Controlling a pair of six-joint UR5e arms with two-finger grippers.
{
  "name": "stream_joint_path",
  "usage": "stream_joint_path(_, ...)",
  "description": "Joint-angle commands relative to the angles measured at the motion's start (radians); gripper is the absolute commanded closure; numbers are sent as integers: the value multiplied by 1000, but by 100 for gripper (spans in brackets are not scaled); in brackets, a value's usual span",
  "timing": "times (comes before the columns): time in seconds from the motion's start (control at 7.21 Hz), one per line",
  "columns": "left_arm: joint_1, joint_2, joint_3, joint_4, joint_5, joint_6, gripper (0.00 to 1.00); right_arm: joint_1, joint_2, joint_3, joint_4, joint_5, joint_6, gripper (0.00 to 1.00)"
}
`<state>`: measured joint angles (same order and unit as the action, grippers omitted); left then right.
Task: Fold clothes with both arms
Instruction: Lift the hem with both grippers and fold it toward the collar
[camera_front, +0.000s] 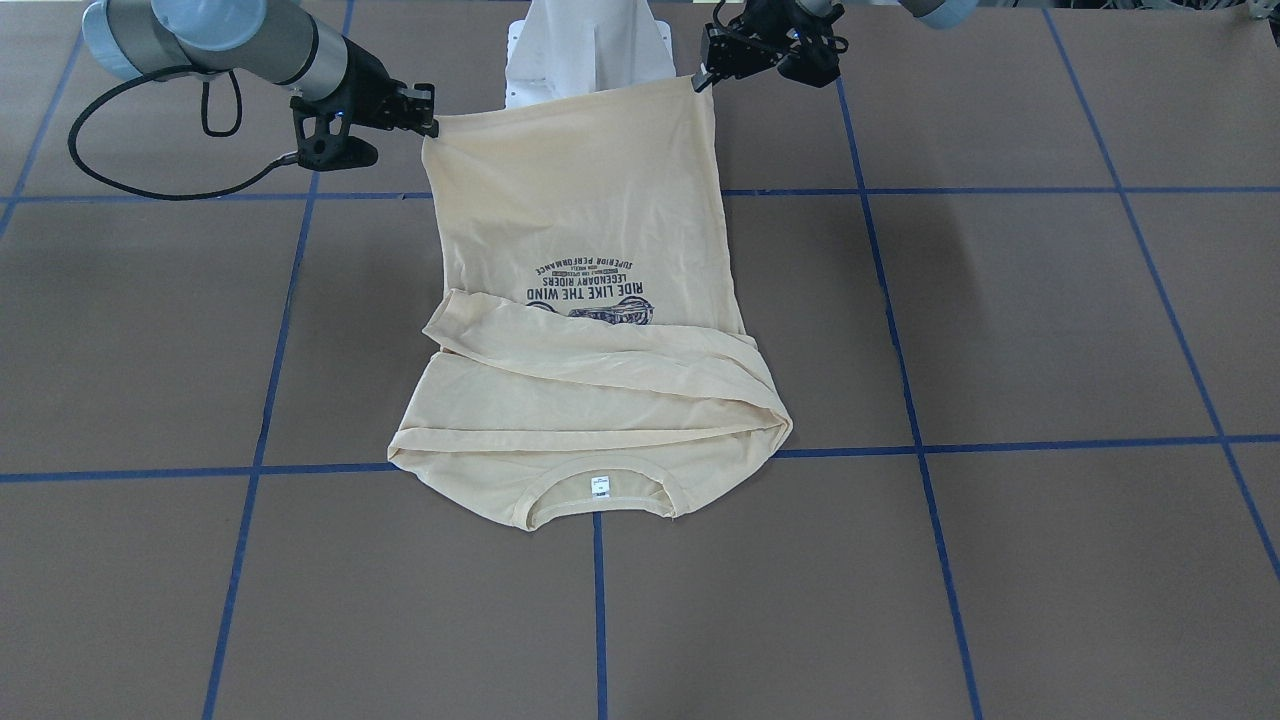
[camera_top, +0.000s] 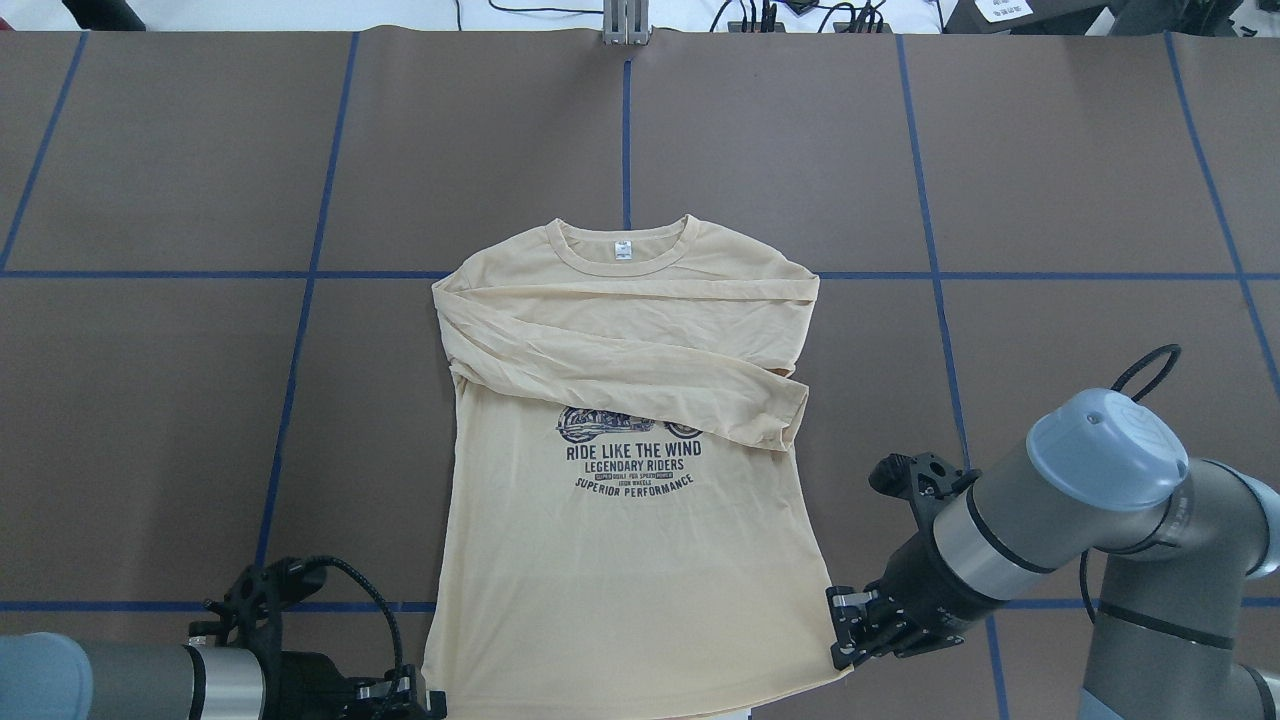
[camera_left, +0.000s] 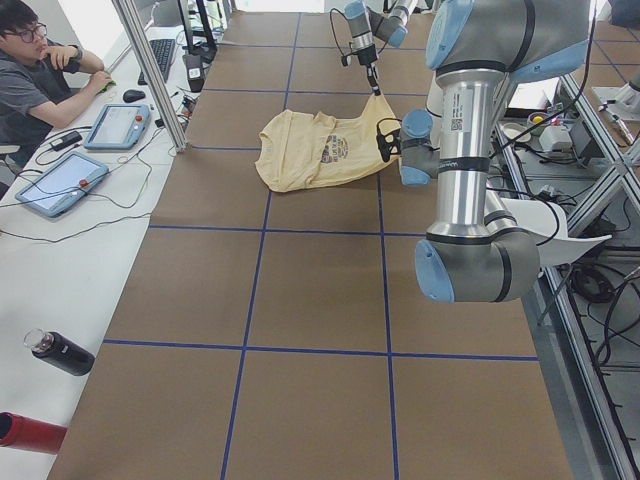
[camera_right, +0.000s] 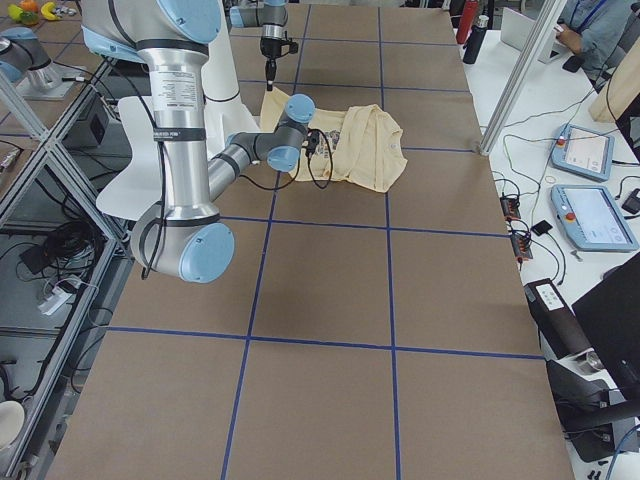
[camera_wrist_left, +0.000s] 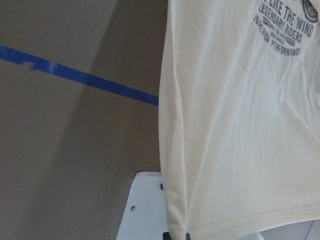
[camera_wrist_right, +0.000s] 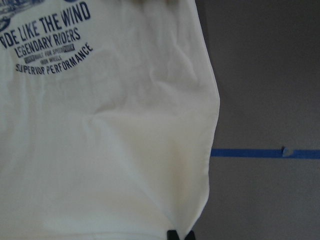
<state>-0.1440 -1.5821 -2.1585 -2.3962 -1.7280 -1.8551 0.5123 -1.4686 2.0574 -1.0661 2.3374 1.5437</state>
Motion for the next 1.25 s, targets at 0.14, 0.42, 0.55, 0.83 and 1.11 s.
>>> stream_joint_path(0.14,-335,-76,22,2,-230,11,100,167,137,-98,-2,-7,-4,100)
stream_joint_path(0.42,-515,-242,179,37,-334,49,100,282,226,-198,-3,-10,-31,100)
stream_joint_path(0.55,-560,-328,257,90,-346,62,100,326,256,-235,-3,-12,-72,100)
stream_joint_path(0.83,-584,-380,359,97,-338,103,100,344,333,-334,-2,-35,-91,100)
stream_joint_path(1.11,-623,-380,373,98,-340,111,100,339,392,-423,-2,-76,-96,100)
